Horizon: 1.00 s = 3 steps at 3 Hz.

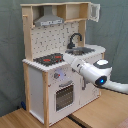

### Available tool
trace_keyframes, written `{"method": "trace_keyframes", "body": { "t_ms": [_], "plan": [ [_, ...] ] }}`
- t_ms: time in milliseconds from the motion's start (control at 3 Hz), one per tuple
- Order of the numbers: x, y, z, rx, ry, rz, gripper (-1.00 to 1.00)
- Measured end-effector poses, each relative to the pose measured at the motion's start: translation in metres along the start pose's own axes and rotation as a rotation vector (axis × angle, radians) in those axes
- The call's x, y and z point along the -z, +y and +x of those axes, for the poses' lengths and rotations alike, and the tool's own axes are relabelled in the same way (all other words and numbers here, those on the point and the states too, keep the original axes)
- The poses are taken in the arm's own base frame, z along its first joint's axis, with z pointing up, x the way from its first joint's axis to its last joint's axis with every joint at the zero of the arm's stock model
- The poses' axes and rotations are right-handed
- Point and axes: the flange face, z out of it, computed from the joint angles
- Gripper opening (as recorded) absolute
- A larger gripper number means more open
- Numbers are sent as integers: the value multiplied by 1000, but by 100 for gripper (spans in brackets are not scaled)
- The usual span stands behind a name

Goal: Play with the kitchen

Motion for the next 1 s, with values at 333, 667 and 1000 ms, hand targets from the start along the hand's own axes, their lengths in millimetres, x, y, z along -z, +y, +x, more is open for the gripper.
{"method": "trace_keyframes", "body": {
  "t_ms": [333, 667, 1000],
  "plan": [
    [10, -34, 18, -9, 80, 37, 100],
    [20, -53, 31, -56, 154, 61, 100],
    [23, -74, 39, -102, 207, 93, 100]
  ]
}}
